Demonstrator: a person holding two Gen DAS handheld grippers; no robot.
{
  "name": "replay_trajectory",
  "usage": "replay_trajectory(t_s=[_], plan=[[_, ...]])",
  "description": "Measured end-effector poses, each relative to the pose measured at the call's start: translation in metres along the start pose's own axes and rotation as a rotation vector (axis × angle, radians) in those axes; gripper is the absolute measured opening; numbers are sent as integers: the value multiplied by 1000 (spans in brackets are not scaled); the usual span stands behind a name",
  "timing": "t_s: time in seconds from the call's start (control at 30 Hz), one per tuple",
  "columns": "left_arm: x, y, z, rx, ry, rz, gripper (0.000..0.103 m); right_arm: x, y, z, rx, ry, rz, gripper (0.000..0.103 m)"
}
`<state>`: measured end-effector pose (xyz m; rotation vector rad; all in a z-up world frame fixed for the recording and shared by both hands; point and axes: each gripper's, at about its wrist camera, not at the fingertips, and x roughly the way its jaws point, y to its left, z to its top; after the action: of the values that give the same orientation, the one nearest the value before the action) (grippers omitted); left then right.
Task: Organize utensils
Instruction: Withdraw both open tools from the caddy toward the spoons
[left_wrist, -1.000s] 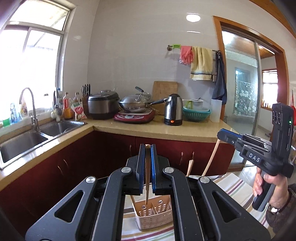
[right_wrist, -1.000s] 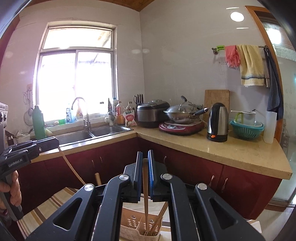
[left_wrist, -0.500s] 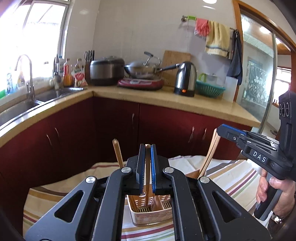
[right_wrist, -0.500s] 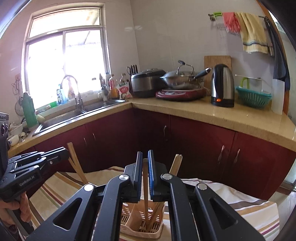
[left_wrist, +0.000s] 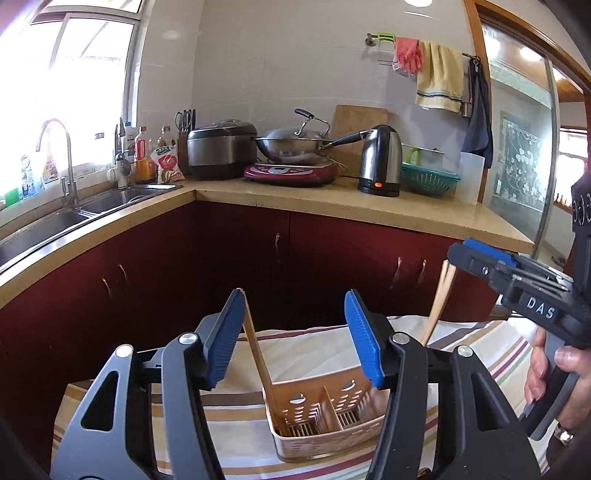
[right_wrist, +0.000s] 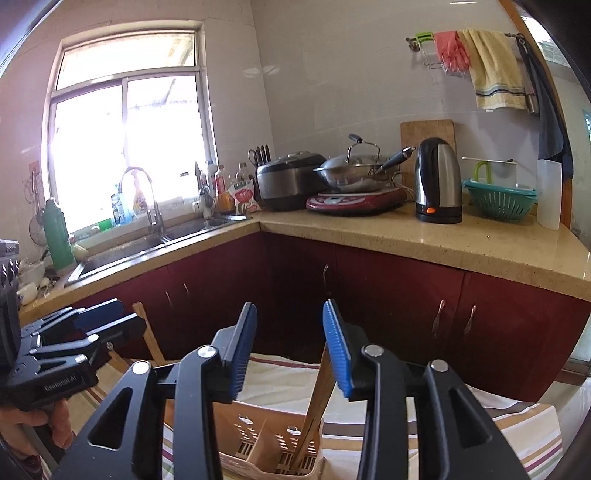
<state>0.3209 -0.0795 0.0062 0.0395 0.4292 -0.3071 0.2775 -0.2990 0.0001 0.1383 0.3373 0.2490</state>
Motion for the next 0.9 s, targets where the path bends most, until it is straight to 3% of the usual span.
replay_trajectory(t_s=[0.2, 0.4, 0.6, 0.77, 0.9], plan=[[-23, -4, -2, 6, -20, -1, 69, -33, 5, -3, -6, -32, -10, 49], [-60, -3, -25, -17, -37, 23, 76, -63, 14, -46, -35, 7, -62, 51], [-87, -3, -76, -23, -5, 81, 78, -65, 21, -120, -21, 154, -95, 51], [-90, 1, -129, -53, 103, 108, 78, -50, 22, -174, 1, 297, -114, 51], [-85, 6, -161, -66, 177, 140, 78, -40, 21, -199, 5, 364, -127, 51]])
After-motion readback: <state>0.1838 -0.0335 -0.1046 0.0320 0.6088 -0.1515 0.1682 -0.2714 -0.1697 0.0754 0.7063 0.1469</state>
